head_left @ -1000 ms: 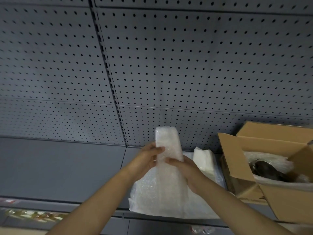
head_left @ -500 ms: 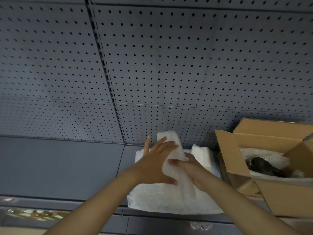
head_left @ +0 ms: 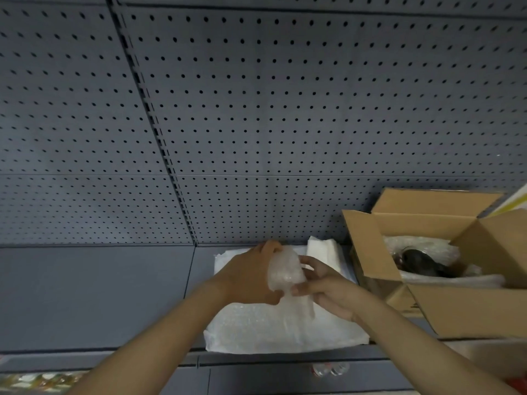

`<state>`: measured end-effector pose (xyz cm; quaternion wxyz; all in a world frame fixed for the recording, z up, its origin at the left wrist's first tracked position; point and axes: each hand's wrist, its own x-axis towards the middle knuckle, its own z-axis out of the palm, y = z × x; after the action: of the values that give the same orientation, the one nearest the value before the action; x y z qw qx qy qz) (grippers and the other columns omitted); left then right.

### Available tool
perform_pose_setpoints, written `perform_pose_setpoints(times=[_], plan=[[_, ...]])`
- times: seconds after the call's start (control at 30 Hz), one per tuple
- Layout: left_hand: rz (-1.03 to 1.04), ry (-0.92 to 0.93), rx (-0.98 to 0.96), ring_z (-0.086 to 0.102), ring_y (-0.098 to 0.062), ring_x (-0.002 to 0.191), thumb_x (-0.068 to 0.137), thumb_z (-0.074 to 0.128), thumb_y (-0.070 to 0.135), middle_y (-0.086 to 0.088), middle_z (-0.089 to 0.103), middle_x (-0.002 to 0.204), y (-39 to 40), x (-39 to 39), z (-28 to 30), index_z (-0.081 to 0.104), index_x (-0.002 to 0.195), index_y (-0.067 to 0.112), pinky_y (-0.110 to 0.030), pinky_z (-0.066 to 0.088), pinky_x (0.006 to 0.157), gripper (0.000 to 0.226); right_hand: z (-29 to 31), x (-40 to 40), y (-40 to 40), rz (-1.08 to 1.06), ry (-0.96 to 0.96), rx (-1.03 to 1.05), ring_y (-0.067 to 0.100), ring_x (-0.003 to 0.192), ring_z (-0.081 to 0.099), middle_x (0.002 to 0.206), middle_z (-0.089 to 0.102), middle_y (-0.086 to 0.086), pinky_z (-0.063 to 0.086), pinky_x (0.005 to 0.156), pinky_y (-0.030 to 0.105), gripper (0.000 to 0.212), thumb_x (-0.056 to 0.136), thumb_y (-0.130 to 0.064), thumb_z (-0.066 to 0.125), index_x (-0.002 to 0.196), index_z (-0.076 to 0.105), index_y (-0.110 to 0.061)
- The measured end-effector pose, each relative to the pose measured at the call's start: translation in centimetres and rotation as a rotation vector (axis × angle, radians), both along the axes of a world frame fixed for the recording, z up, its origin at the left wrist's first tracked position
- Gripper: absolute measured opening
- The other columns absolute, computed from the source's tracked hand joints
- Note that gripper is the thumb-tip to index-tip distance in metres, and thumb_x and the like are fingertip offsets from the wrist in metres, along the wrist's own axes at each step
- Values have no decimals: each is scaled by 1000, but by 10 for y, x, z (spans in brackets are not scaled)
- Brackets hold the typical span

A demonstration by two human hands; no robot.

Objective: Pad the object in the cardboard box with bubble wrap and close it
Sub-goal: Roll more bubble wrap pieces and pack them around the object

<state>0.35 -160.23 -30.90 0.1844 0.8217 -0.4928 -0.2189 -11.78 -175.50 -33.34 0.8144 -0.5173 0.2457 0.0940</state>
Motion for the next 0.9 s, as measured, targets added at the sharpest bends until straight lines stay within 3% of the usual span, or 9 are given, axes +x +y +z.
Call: perform_pose_setpoints(times=[0.07, 0.17, 0.3, 0.33, 0.4, 0.53, 0.73, 0.9], plan=[[-3, -18, 8, 58, -18, 97, 68, 74, 37, 2, 56, 121, 3, 2, -2, 32, 129, 27, -37, 54, 81, 75, 0, 1, 3, 49, 6, -183, 22, 108, 61, 121, 59, 13, 54, 81, 25, 69, 61, 6, 80, 119, 49, -14], [-2, -40, 33, 57, -19, 89, 69, 72, 35, 1, 60, 112, 10, 8, -4, 34, 123, 30, -35, 52, 76, 66, -1, 6, 9, 106, 18, -615, 14, 106, 55, 114, 55, -4, 50, 88, 25, 64, 59, -11, 90, 108, 50, -24], [4, 22, 53, 52, -15, 90, 69, 71, 35, 5, 58, 112, 21, 12, -2, 34, 122, 38, -26, 43, 73, 65, -2, 10, 11, 261, -120, -747, 0, 129, 37, 137, 39, -18, 35, 106, 20, 103, 51, -36, 92, 134, 33, -42], [9, 52, 51, 52, -14, 91, 69, 72, 34, 7, 57, 111, 23, 12, -2, 35, 121, 39, -26, 44, 73, 64, -1, 11, 12, 333, -126, -770, -3, 130, 35, 138, 39, -22, 33, 108, 21, 104, 51, -39, 91, 135, 30, -46], [30, 111, 23, 55, -12, 91, 68, 74, 31, 10, 56, 106, 27, 15, 0, 37, 118, 41, -24, 47, 72, 62, 1, 14, 13, 422, -104, -816, -4, 126, 40, 131, 44, -24, 39, 106, 24, 93, 55, -37, 90, 130, 36, -47], [82, 218, -73, 55, -3, 89, 68, 78, 25, 14, 54, 104, 31, 21, 2, 42, 114, 39, -16, 46, 67, 60, 3, 16, 15, 309, -149, -856, 5, 115, 54, 120, 54, -15, 49, 100, 31, 75, 57, -35, 87, 120, 47, -38], [123, 311, -195, 60, -6, 92, 66, 84, 26, 15, 60, 103, 20, 31, 8, 52, 106, 38, -22, 55, 72, 52, 32, 6, 10, 192, -250, -1053, 3, 107, 55, 114, 54, -17, 51, 89, 23, 55, 74, -28, 79, 116, 45, -36], [80, 288, -237, 61, -5, 95, 66, 83, 39, 17, 60, 106, -21, 23, 21, 51, 107, 42, -25, 56, 81, 53, 59, -24, -29, 109, -282, -1208, -6, 104, 52, 113, 52, -25, 47, 82, 13, 57, 77, -29, 76, 126, 46, -34]])
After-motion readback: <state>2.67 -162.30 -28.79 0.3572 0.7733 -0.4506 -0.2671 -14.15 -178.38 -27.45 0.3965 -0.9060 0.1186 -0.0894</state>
